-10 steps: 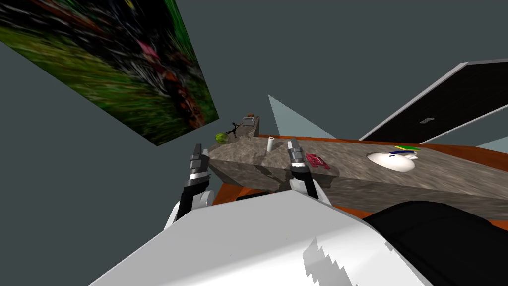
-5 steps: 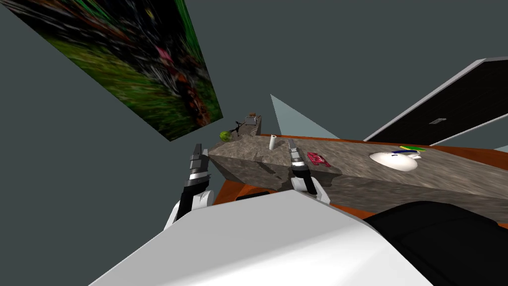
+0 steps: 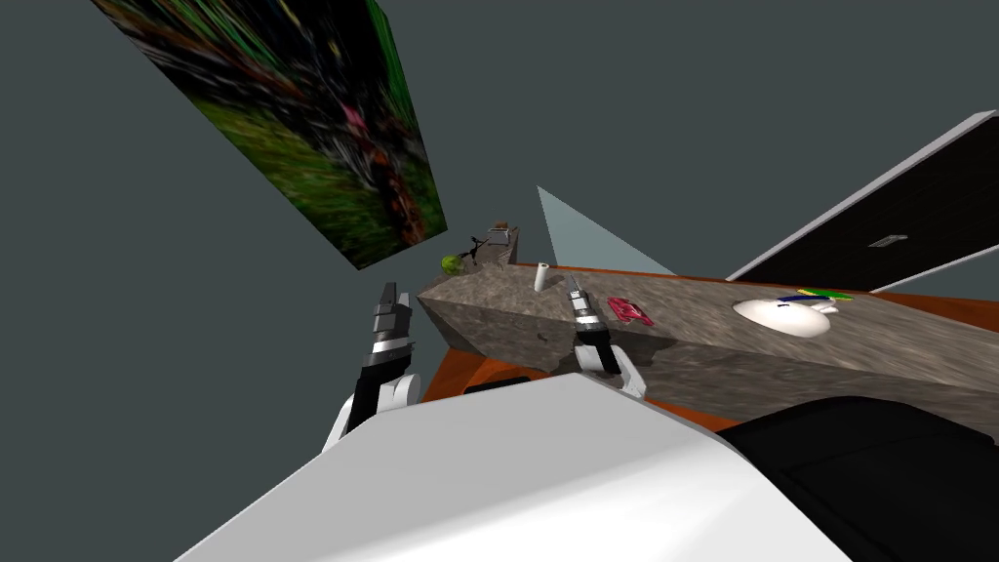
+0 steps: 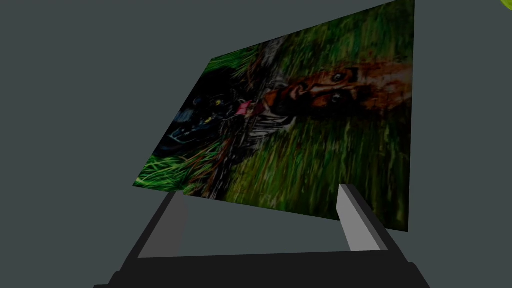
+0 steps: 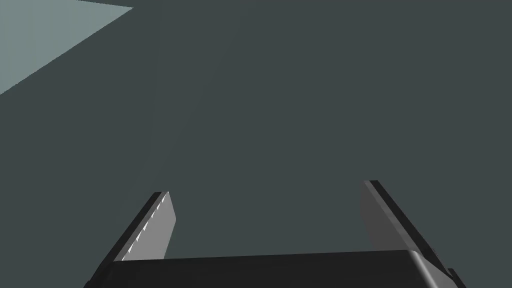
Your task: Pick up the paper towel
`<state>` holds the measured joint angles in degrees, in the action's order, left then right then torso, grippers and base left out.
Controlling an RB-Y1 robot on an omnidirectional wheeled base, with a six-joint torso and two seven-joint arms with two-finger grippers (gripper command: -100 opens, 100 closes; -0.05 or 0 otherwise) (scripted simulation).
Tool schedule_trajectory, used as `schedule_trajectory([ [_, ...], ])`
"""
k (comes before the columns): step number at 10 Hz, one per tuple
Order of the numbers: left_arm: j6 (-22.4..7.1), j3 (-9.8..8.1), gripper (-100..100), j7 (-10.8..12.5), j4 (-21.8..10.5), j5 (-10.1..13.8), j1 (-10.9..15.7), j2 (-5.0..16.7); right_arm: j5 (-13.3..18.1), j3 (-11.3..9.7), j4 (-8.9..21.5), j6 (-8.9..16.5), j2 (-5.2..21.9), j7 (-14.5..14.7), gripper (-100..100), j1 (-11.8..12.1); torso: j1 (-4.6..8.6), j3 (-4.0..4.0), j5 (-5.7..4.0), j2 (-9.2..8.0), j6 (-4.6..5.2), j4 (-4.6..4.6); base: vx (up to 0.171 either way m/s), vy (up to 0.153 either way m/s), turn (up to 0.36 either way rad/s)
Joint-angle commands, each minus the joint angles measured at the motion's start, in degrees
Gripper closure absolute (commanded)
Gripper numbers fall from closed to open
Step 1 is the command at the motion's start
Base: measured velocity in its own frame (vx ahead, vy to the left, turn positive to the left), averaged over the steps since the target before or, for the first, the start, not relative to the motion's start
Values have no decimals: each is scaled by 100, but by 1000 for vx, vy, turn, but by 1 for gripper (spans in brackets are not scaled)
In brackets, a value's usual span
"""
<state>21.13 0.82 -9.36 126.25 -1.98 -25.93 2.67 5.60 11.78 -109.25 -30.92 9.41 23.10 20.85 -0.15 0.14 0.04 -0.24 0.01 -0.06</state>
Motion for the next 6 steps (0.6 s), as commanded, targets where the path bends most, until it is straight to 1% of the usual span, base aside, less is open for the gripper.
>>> schedule_trajectory([
  [1, 0, 0, 0, 0, 0, 0, 0, 0, 116, 121, 266, 29, -27, 266, -100, -112, 0, 0, 0, 0, 0, 0, -49, 58, 54],
  [2, 0, 0, 0, 0, 0, 0, 0, 0, 196, 194, 404, 71, -33, 416, -100, -184, -4, -2, 0, 4, 0, 1, -34, 61, 52],
  [3, 0, 0, 0, 0, 0, 0, 0, 0, 196, 194, 414, 71, -33, 416, -100, -184, -5, -5, 1, 9, 0, 2, -21, 37, 8],
  [6, 0, 0, 0, 0, 0, 0, -1, 0, 491, 393, 871, 222, -49, 864, -100, -404, 3, -10, -1, 17, 0, 4, -17, 39, 38],
])
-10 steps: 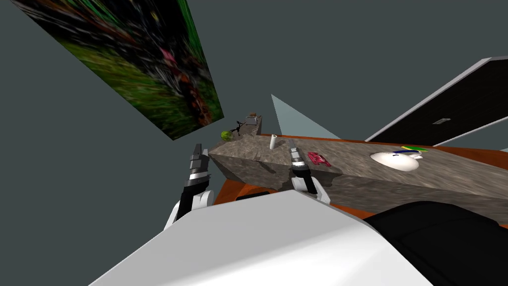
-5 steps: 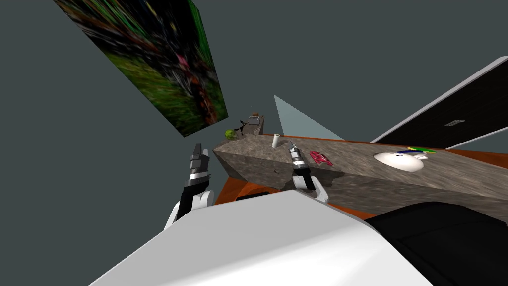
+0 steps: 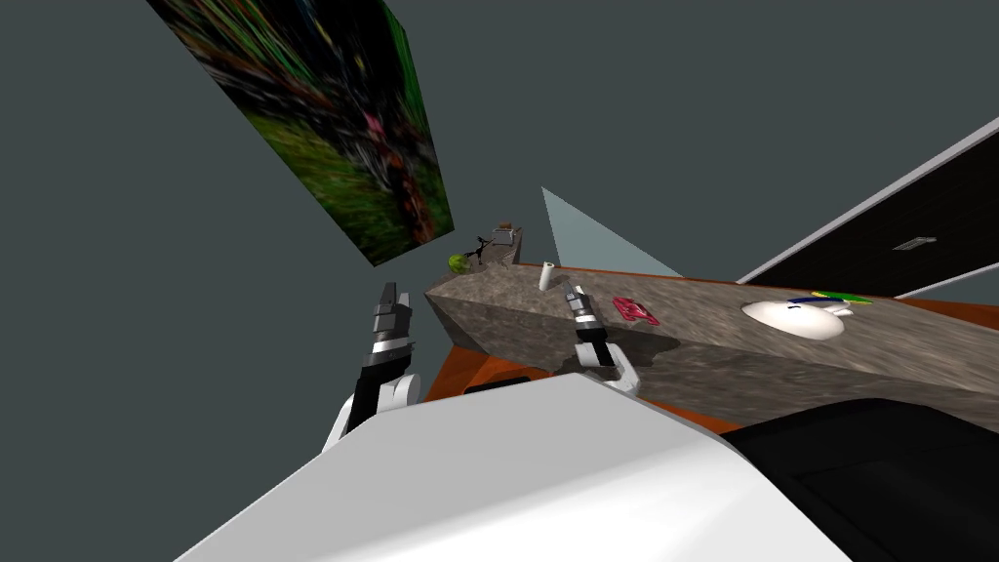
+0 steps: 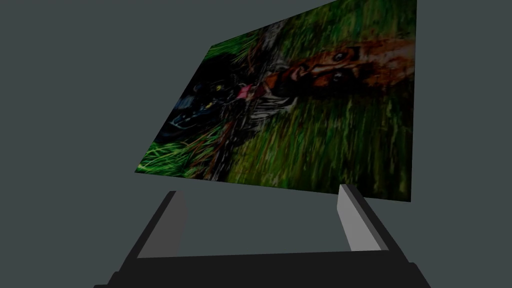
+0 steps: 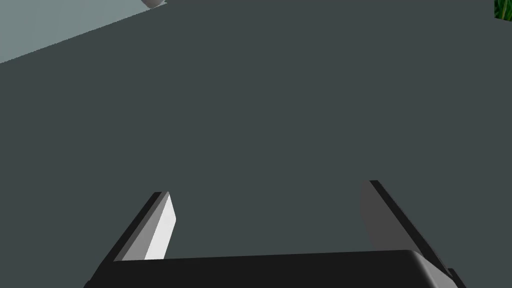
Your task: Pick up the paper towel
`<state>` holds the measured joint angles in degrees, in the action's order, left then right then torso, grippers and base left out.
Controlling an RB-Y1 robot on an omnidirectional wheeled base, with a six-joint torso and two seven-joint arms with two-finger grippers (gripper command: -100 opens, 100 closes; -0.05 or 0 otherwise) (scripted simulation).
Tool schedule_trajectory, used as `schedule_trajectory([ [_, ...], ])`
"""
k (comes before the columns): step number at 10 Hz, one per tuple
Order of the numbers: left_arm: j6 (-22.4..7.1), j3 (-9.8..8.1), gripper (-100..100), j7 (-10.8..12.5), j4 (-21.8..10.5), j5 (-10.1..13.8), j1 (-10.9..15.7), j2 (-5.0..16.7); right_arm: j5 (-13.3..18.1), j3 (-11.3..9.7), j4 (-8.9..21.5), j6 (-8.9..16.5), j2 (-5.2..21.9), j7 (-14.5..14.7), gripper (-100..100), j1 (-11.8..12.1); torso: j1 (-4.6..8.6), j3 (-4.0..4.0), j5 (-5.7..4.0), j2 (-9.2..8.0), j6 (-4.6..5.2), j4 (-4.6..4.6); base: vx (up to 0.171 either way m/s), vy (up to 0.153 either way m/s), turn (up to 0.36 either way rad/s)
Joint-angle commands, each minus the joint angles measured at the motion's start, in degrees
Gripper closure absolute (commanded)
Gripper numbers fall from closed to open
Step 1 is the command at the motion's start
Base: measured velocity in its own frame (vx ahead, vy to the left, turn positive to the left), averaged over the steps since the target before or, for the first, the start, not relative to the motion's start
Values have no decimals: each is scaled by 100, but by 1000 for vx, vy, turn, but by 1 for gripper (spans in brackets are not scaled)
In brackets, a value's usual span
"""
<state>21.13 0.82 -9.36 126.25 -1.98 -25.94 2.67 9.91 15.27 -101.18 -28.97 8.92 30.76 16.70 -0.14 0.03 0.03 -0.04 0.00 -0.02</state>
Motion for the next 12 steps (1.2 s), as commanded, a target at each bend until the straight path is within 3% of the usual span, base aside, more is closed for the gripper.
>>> schedule_trajectory([
  [1, 0, 0, 0, 0, 0, 0, 0, 0, 177, 104, 220, 86, -5, 246, -100, -64, 0, 0, 0, 0, 0, 0, 3, 52, 44],
  [12, 0, 0, 0, 0, 0, 0, -1, 0, 1719, 557, 1849, 854, 115, 1719, -100, -852, 5, -21, 0, 36, 1, 8, 56, 39, 27],
])
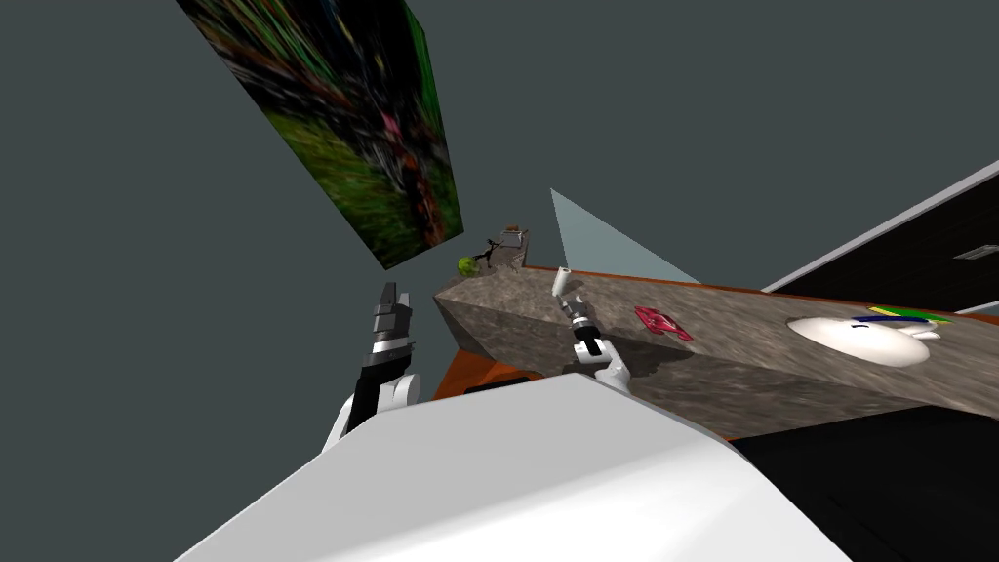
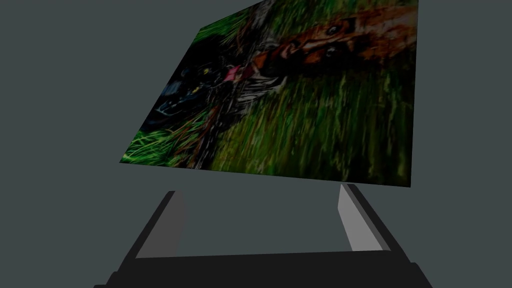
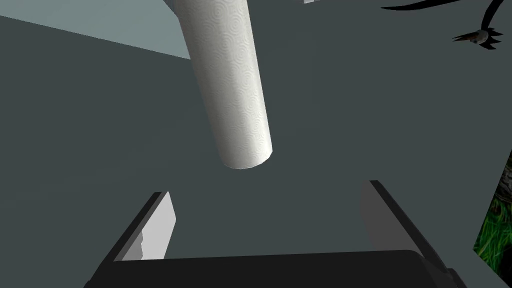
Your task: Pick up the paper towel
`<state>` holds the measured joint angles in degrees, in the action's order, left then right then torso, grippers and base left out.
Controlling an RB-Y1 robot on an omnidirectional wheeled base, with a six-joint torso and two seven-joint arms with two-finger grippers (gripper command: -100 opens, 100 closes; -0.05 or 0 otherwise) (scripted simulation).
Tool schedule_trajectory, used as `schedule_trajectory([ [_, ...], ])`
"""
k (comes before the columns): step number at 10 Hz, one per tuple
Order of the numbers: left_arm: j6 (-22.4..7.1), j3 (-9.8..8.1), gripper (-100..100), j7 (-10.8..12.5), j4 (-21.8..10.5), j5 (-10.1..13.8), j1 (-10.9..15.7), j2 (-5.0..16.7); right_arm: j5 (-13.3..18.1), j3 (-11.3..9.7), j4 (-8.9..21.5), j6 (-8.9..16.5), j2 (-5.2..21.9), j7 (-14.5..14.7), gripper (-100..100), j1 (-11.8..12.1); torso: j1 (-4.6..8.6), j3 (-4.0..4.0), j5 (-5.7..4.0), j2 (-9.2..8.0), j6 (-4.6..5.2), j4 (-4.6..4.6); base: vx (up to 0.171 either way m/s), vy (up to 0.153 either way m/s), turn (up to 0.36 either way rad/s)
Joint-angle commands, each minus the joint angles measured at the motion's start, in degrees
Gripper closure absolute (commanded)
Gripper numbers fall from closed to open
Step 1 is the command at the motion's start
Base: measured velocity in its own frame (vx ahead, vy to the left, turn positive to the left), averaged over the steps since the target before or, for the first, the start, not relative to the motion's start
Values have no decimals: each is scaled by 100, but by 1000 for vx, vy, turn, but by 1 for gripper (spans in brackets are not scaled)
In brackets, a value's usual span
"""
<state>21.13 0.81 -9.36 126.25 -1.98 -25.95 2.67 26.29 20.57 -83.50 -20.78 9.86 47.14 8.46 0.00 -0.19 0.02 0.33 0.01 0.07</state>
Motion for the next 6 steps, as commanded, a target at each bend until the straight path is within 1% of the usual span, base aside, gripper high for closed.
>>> schedule_trajectory([
  [1, 0, 0, 0, 0, 0, 0, 0, 0, 199, 59, 196, 95, 57, 186, -100, -88, 0, 0, 0, 0, 0, 0, 83, -1, 24],
  [3, 0, 0, 0, 0, 0, 0, 0, 0, 403, 119, 393, 201, 143, 371, -100, -201, 3, -1, -1, 1, 1, 0, 95, 1, 23],
  [4, 0, 0, 0, 0, 0, 0, 0, 0, 556, 173, 544, 286, 235, 516, -100, -299, 4, -2, -1, 3, 0, 1, 145, -21, 36],
  [5, 0, 0, 0, 0, 0, 0, -1, 0, 655, 220, 641, 346, 319, 613, -100, -380, 11, -10, -2, 18, 0, 3, 238, -50, 59],
  [6, 0, -1, 0, 0, 0, 0, -2, 1, 682, 239, 667, 365, 352, 642, -100, -413, 22, -26, -4, 47, -1, 9, 208, -85, 38],
])
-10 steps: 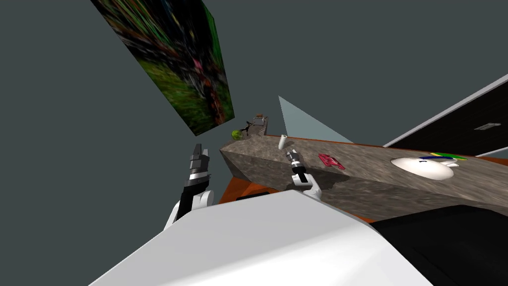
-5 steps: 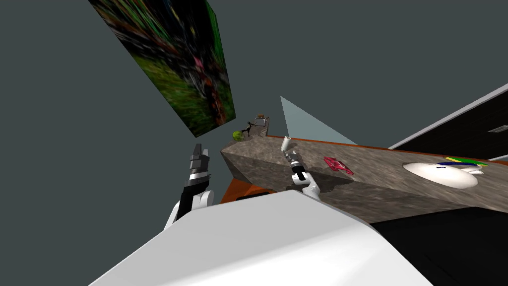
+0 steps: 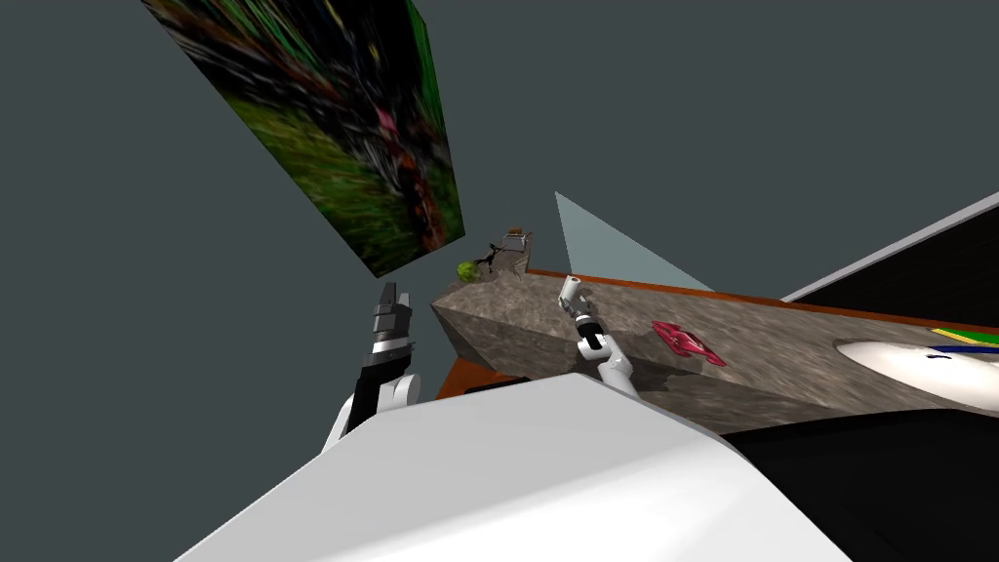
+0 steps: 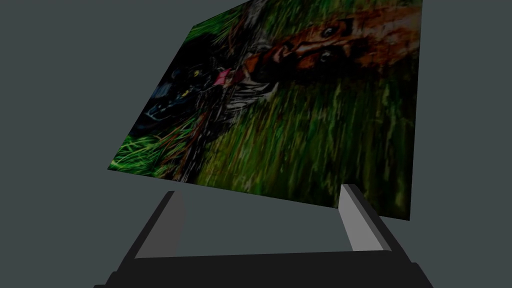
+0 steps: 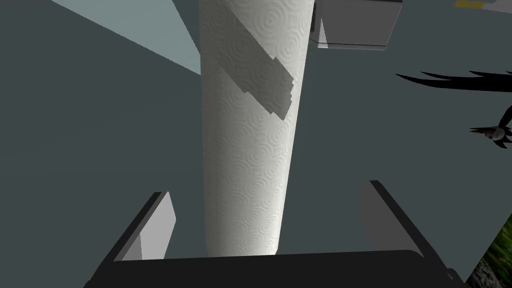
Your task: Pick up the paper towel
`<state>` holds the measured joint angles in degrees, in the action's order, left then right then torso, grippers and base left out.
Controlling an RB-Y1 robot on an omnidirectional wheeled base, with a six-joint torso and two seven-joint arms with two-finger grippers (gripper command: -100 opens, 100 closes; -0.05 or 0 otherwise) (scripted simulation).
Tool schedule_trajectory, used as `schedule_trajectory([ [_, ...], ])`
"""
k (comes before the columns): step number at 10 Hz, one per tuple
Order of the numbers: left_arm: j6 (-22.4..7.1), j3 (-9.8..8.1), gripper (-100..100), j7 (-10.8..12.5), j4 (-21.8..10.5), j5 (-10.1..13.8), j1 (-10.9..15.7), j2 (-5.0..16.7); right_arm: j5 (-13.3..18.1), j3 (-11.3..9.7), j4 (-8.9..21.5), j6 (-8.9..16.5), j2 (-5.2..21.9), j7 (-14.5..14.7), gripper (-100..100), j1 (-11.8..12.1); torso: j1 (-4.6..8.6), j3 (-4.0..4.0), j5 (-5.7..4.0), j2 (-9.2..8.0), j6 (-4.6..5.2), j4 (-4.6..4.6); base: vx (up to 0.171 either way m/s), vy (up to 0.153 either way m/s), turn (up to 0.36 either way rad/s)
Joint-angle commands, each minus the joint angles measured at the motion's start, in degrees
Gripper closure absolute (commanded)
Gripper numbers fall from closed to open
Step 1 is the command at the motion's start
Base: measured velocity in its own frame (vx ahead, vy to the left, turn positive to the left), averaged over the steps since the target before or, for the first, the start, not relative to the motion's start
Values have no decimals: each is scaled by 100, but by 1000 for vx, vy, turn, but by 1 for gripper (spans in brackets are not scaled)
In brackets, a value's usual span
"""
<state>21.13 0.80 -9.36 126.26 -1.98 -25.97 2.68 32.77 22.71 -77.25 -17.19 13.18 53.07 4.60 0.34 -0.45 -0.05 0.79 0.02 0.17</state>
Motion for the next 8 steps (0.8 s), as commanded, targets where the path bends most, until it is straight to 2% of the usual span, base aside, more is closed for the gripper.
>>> schedule_trajectory([
  [1, 0, 0, 0, 0, 0, 0, 0, 0, 0, 0, 0, 0, 0, 0, -100, 0, 0, 0, 0, 0, 0, 0, 68, -38, 11],
  [2, 0, 0, 0, 0, 0, 0, 1, -1, 7, 4, 7, 9, 5, 16, 0, -10, -15, 21, 1, -39, 2, -6, 0, 0, 0],
  [3, 0, 1, 0, 0, 0, 0, 2, -1, -23, 49, 292, -187, 192, -46, -100, -109, -29, 38, 5, -68, 2, -14, 22, 40, -34],
  [4, 0, 1, 0, 0, 0, 0, 2, -1, -23, 49, 319, -187, 192, -46, -100, -109, -42, 41, 8, -71, 3, -15, 29, 57, -22],
  [5, 0, 1, 0, 0, 0, 0, 2, -2, -51, 94, 539, -382, 380, -107, -100, -209, -51, 41, 10, -71, 1, -15, 40, 81, -23],
  [6, 0, 2, 0, 0, 0, 0, 2, -2, -51, 94, 632, -382, 380, -107, -100, -209, -60, 39, 12, -67, 1, -15, 32, 69, -9],
  [7, 0, 2, 0, 0, 0, 0, 2, -2, -80, 139, 871, -577, 568, -167, -100, -308, -57, 39, 12, -69, 1, -14, 32, 74, -20],
  [8, 0, 2, 0, 0, 0, 0, 2, -2, -80, 139, 945, -577, 568, -167, -100, -308, -59, 40, 12, -69, 2, -15, 24, 61, -19],
])
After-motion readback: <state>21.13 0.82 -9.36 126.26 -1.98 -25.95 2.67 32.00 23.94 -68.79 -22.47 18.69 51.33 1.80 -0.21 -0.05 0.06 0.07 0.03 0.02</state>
